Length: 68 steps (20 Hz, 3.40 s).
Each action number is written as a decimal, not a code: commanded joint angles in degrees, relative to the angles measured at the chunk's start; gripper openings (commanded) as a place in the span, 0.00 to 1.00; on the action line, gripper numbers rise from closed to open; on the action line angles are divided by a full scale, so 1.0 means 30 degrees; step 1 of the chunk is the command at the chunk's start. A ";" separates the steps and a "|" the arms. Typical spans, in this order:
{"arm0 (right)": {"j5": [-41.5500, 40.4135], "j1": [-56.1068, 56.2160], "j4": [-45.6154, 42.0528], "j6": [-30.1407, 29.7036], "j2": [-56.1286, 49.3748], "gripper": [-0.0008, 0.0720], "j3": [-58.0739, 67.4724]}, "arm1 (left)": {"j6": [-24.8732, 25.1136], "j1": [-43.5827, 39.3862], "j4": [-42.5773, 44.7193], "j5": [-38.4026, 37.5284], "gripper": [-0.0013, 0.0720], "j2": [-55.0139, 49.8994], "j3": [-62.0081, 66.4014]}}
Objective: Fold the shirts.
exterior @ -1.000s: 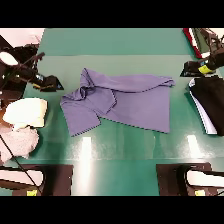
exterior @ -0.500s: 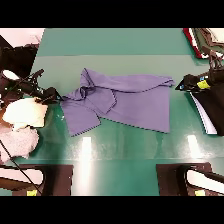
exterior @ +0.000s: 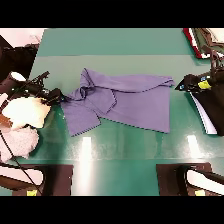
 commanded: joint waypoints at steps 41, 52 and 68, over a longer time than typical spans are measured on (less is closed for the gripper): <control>-0.4983 -0.1610 0.4495 -0.1581 0.6331 0.04 -0.7111 | -0.1749 0.0015 -0.1144 -0.0838 0.05 0.6353 0.5129; -0.3679 -0.5056 0.4335 -0.0597 0.5676 0.03 1.2167 | -0.3206 0.0015 -0.2506 0.1188 0.05 1.1234 1.7165; 0.1668 -0.8677 0.2229 -0.0007 0.5756 0.03 1.2320 | -0.2710 0.0007 -0.3009 0.0153 0.05 1.5737 1.1278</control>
